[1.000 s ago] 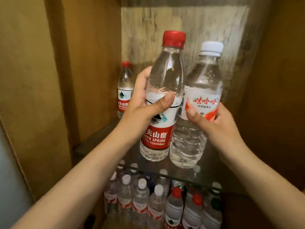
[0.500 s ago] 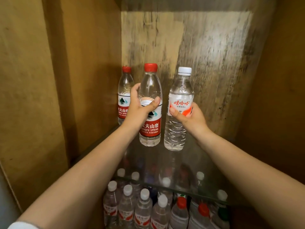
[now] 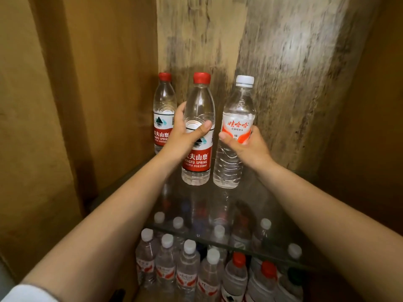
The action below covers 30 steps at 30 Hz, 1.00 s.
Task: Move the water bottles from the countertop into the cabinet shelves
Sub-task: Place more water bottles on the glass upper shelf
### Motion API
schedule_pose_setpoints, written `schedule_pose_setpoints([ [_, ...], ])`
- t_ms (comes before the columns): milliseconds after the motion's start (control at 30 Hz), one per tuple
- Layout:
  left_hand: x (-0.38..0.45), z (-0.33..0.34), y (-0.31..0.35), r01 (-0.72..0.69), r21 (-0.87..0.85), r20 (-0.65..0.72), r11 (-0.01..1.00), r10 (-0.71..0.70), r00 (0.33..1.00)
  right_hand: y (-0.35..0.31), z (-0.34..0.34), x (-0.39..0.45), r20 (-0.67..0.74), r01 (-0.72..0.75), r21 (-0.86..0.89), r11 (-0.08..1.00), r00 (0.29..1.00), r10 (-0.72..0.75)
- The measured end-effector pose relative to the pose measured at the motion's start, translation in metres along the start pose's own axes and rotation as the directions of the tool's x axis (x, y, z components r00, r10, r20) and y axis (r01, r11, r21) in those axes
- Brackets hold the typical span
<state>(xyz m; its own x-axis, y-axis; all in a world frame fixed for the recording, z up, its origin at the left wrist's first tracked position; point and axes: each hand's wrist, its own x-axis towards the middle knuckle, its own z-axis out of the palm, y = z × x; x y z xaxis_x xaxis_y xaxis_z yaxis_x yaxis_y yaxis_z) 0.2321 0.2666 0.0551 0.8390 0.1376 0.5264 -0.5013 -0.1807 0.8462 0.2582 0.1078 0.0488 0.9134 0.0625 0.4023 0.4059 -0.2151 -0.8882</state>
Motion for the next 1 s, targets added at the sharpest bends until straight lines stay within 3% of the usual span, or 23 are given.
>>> schedule_pose_setpoints([
  [167, -0.011, -0.003, 0.003, 0.028, 0.114, 0.036, 0.993, -0.032, 0.999, -0.008, -0.022, 0.000, 0.299, -0.019, -0.121, 0.993, 0.953, 0.054],
  [267, -0.029, -0.008, -0.011, 0.094, 0.382, 0.021, 0.919, -0.111, 0.994, -0.007, -0.031, -0.005, 0.404, -0.086, -0.290, 0.953, 0.892, 0.204],
  [400, -0.042, -0.005, -0.021, 0.134, 0.518, -0.055, 0.845, -0.123, 0.991, 0.004, -0.019, -0.005, 0.314, -0.150, -0.245, 0.958, 0.922, 0.225],
  [700, -0.005, -0.006, -0.034, 0.238, 0.529, -0.131, 0.815, -0.199, 0.971, 0.016, 0.008, 0.025, 0.234, -0.160, -0.228, 0.960, 0.948, 0.214],
  [1000, 0.026, -0.005, -0.055, 0.288, 0.550, -0.240, 0.784, -0.182, 0.954, 0.024, 0.038, 0.056, 0.110, -0.155, -0.344, 0.926, 0.973, 0.203],
])
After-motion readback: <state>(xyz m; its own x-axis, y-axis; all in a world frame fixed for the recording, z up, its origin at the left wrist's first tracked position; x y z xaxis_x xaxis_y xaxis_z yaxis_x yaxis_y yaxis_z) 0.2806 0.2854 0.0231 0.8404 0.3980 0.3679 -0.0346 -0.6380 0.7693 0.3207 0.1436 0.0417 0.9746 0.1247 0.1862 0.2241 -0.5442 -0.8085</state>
